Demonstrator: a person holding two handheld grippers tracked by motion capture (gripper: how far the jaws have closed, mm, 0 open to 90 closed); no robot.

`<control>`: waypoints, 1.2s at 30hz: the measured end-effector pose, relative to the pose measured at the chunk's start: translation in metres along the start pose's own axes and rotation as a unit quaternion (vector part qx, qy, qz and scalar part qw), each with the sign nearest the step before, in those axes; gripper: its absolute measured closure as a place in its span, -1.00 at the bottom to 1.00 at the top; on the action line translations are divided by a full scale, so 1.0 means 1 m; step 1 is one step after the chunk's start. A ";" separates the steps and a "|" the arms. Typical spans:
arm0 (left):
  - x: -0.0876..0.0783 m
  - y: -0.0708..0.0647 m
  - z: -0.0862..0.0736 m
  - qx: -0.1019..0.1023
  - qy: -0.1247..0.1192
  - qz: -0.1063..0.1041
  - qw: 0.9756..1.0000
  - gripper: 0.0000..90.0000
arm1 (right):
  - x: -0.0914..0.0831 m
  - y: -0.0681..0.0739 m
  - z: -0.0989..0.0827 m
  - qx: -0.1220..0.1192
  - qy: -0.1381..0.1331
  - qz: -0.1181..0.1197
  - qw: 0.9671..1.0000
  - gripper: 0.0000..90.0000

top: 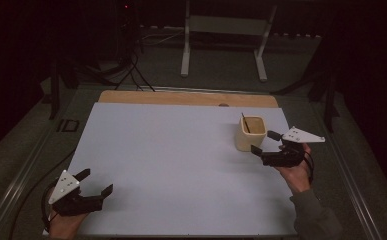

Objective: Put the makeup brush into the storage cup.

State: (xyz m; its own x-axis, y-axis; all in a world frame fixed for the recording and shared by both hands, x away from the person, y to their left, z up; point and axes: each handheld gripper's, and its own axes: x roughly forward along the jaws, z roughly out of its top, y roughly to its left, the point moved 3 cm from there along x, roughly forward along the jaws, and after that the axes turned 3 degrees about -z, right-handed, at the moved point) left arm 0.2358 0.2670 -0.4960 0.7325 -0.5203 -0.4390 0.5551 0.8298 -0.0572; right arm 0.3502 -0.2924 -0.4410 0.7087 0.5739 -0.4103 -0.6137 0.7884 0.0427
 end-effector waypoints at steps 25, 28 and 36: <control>-0.005 -0.002 0.002 0.003 -0.024 -0.015 1.000 -0.88 | -0.022 0.037 -0.048 0.008 -0.008 -0.009 1.000 -0.79; -0.006 -0.002 0.003 0.005 -0.031 -0.018 0.999 -0.89 | -0.027 0.040 -0.050 0.009 -0.011 -0.013 1.000 -0.79; -0.007 -0.003 0.004 0.009 -0.039 -0.018 0.999 -0.91 | -0.037 0.046 -0.059 0.010 -0.013 -0.011 1.000 -0.79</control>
State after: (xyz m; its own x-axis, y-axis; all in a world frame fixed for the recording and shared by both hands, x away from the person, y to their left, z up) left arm 0.2307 0.2673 -0.4894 0.7393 -0.5651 -0.3663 0.5890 0.8062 -0.0550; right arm 0.2751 -0.2906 -0.4776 0.7309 0.5621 -0.3870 -0.5914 0.8047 0.0519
